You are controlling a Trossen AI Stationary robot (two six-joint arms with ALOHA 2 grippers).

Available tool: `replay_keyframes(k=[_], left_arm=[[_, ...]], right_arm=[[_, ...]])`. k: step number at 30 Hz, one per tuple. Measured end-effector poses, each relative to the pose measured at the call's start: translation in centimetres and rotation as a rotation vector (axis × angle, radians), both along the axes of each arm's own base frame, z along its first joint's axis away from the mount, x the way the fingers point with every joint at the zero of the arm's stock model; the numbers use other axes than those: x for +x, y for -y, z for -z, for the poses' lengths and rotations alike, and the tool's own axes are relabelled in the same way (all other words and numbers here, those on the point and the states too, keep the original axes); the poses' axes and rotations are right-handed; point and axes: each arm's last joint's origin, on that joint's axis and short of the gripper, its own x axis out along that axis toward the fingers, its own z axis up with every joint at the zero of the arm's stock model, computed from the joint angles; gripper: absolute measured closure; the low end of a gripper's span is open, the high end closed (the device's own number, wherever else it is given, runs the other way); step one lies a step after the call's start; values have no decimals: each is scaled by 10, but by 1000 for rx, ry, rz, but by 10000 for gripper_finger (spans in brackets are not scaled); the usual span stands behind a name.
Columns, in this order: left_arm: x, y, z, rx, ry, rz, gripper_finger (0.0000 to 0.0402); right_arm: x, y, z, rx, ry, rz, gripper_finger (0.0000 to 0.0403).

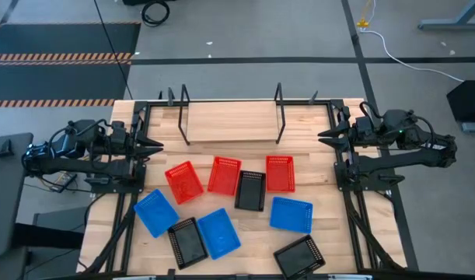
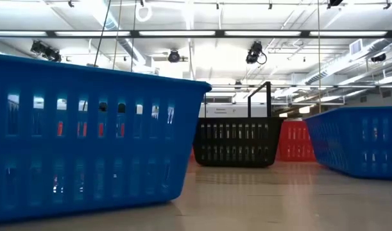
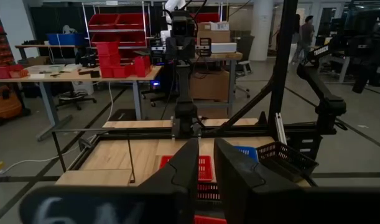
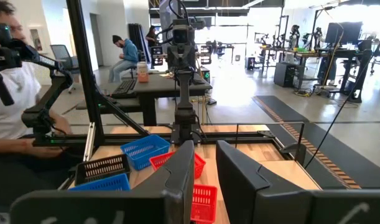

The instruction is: Stack baskets on shelf by color

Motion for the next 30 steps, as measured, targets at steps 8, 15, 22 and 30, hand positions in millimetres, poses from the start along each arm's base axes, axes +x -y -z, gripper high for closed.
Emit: replay_keyframes(k=[8, 15, 22, 30], left_arm=[[0, 0, 0, 0, 0, 0, 350], [0, 0, 0, 0, 0, 0, 345], [0, 0, 0, 0, 0, 0, 351], [0, 0, 0, 0, 0, 0, 343]], right_arm=[[0, 0, 0, 0, 0, 0, 328], [0, 0, 0, 0, 0, 0, 328], [0, 0, 0, 0, 1, 0, 328], [0, 0, 0, 0, 0, 0, 328]])
